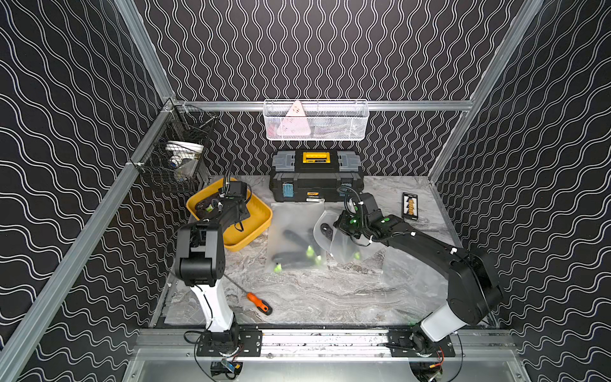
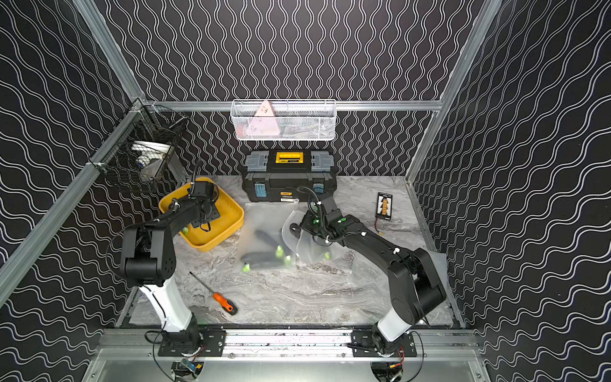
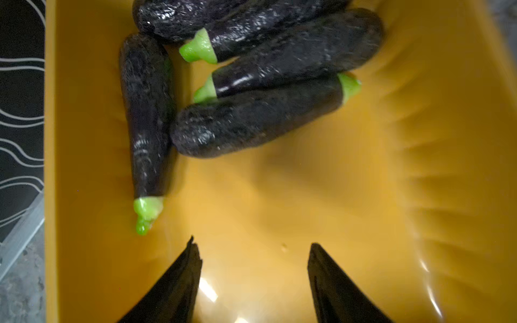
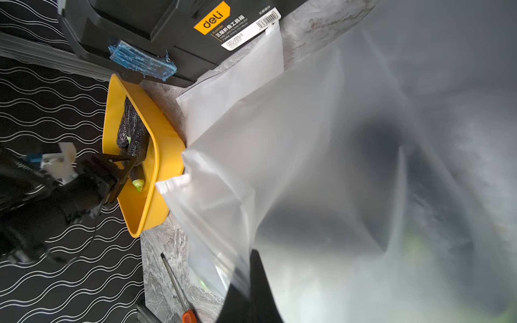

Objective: Place the eggplant in a zip-top bag and seal the zipper
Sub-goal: Pick up the eggplant from the basket.

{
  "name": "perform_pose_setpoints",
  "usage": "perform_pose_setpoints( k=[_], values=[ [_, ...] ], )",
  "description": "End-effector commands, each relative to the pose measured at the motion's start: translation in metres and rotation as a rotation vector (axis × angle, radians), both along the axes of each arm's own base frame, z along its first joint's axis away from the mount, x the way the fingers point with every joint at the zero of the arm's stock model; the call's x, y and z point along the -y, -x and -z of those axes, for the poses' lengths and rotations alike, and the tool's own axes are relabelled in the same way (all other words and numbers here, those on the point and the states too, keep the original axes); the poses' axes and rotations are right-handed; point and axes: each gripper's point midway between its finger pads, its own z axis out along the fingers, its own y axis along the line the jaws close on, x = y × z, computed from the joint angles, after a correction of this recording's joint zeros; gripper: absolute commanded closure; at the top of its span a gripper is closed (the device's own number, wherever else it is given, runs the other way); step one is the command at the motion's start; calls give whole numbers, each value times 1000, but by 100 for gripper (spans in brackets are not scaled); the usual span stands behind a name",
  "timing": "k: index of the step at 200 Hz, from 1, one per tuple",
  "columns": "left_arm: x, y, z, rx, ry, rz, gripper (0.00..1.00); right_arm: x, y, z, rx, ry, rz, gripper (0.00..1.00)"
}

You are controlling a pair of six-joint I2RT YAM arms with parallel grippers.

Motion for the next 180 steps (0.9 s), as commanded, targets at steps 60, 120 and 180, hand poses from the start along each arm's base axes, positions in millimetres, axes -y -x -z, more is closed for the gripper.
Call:
perform_pose_setpoints(
  k=[60, 120, 180],
  values=[
    [-48, -31, -1, -92, -182, 64, 32, -12, 2, 23, -31, -40, -41, 95],
    [-64, -56, 2, -76, -129, 102, 23, -14, 3, 36, -53, -42, -46, 95],
    [-61, -64, 27, -66, 60, 167, 24, -13, 3, 35, -47, -29, -54, 95]
  ],
)
